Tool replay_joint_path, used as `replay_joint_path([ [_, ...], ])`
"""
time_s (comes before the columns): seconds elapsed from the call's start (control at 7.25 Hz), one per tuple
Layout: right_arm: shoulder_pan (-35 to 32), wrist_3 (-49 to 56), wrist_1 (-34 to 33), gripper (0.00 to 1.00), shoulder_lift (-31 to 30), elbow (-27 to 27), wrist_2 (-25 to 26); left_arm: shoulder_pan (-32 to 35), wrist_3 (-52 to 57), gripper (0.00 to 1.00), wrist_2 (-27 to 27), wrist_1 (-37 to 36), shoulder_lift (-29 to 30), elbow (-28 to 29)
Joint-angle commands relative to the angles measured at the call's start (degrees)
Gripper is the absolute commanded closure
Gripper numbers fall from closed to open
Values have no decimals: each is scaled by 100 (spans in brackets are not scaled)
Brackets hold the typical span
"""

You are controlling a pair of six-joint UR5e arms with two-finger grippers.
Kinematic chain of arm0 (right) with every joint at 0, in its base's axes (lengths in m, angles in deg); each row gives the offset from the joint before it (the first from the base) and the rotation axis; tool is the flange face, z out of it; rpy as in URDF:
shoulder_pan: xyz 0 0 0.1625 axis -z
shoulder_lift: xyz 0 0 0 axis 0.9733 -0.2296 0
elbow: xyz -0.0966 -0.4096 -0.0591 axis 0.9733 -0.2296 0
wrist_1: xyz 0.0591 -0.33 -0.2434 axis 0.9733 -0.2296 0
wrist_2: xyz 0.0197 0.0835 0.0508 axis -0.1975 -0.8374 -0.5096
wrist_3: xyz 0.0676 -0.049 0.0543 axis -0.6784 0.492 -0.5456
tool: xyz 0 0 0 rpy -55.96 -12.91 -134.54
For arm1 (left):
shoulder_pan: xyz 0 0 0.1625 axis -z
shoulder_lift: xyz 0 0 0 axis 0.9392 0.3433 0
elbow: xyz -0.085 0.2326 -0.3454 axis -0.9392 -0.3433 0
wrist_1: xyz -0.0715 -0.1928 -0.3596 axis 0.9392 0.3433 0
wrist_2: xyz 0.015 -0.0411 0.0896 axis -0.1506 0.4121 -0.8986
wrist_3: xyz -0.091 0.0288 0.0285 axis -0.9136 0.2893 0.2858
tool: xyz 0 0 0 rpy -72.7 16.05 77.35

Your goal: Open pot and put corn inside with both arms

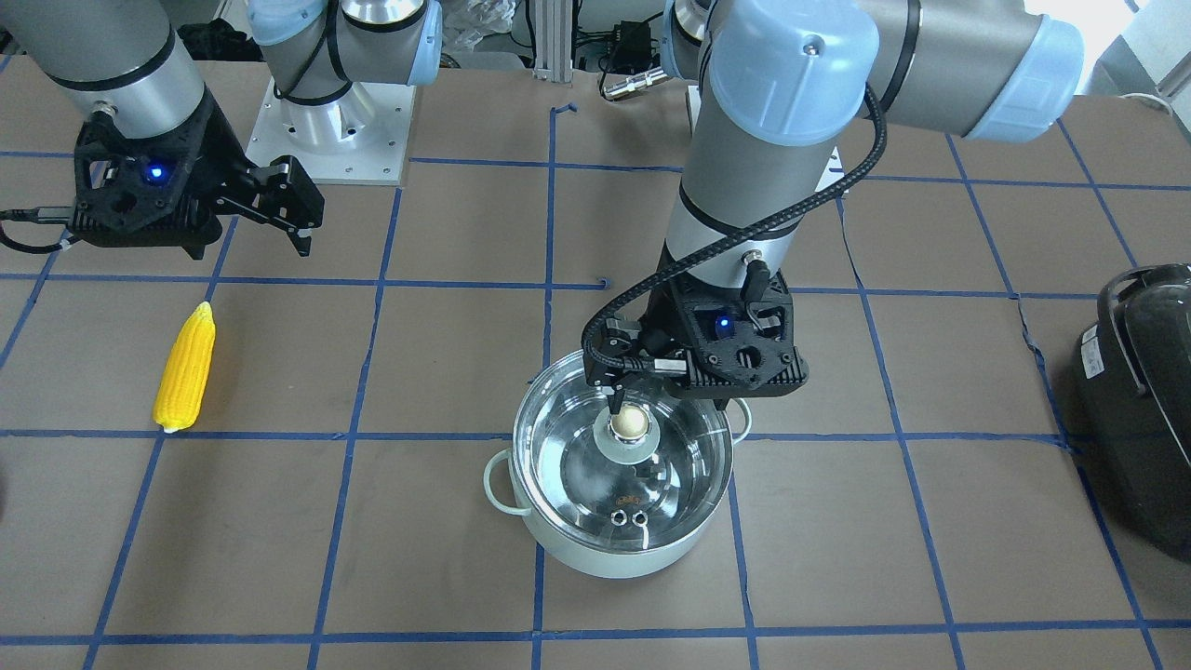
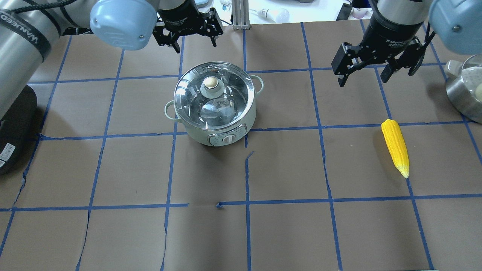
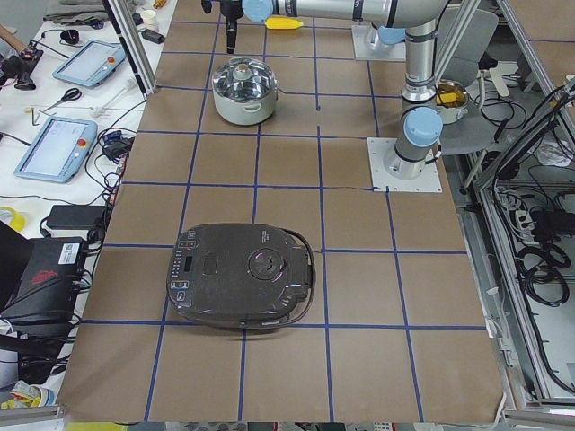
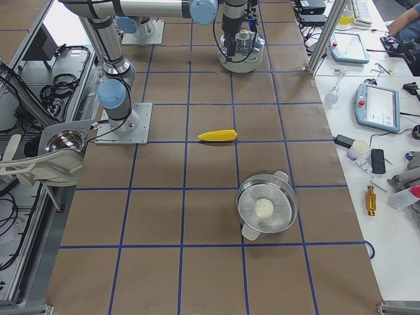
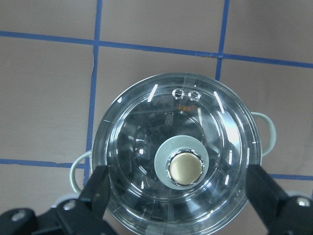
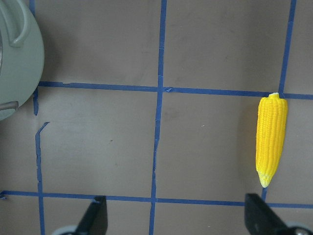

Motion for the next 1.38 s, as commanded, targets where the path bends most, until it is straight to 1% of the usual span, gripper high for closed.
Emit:
replay_joint_path([
  [0.0, 23, -1, -23, 0, 8, 8, 15, 40, -7, 1, -11, -11, 41, 10],
  [0.14, 23, -1, -14, 0, 16, 8, 7, -3, 428, 1, -11, 15, -150, -33],
  [0.28, 49, 8, 55, 0, 34, 8, 7, -230, 867, 0, -46, 337, -379, -43],
  [0.41, 49, 8, 56, 0, 43, 17, -2, -424, 959, 0, -46, 662, -651, -104],
  [0.55, 58, 8, 47, 0, 43, 60, -2, -530, 960, 0, -3, 622, -723, -322],
  [0.69, 49, -1, -5, 0, 43, 78, 7, -496, 838, 0, 50, 204, -445, -341],
  [0.83, 58, -1, 21, 0, 34, 78, 7, -270, 619, 0, 50, -122, -181, -333],
  [0.97, 49, -10, 47, 0, 43, 87, 7, -85, 269, 1, 24, -265, 39, -324],
  [1.1, 41, -10, 56, 0, 25, 96, 15, -39, 144, 1, 67, -623, 206, -350],
  [1.24, 40, -1, 56, 0, 25, 96, 15, -30, 160, 6, 68, -670, 312, -385],
])
